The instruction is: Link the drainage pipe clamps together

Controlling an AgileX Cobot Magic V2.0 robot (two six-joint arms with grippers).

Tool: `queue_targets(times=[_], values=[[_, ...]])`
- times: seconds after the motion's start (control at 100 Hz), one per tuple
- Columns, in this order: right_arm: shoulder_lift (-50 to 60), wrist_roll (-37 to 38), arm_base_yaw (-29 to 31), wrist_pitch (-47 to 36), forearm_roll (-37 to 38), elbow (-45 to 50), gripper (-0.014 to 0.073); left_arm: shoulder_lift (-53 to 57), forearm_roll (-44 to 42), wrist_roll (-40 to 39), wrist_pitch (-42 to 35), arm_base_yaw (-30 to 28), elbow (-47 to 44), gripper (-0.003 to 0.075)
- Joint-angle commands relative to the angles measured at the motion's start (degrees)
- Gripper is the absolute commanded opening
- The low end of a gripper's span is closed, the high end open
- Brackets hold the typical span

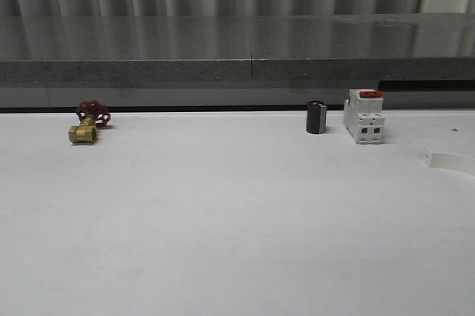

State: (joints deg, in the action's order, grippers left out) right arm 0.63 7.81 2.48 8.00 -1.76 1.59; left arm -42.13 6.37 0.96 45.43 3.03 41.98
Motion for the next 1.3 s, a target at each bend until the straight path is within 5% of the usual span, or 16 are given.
queue_targets(times=[0.0,0.11,0.31,0.37,0.9,1.29], values=[[1.11,-0.37,0.43,-4.65,0.13,-0.93,-0.0066,-2.75,0.77,0.21,-1.81,-0.32,2.05,-0.0001],[1.11,-0.37,0.43,-4.65,0.13,-0.93,-0.0066,-5.51,1.01,0.21,-0.96,-0.32,2.05,0.0130],[1.11,-0.37,0.43,-4.65,0.13,-0.93,-0.0066,-9.44,1.14,0.21,-1.03,-0.32,2.05,0.0552],[1.11,-0.37,0.43,-4.65,0.13,-0.93,-0.0066,-10.61,1.01,0.21,-1.87,-0.32,2.08,0.0598],[1.11,-0.37,0.43,-4.65,0.13,-0.93,-0.0066,-39.84,0.22,5.82,-1.58,-13.26,19.17,0.0600],[1.11,-0.37,0.43,-4.65,0.13,-0.93,-0.0066,-61.55,0.11,11.53,-1.58,-16.26,32.97,0.0600]])
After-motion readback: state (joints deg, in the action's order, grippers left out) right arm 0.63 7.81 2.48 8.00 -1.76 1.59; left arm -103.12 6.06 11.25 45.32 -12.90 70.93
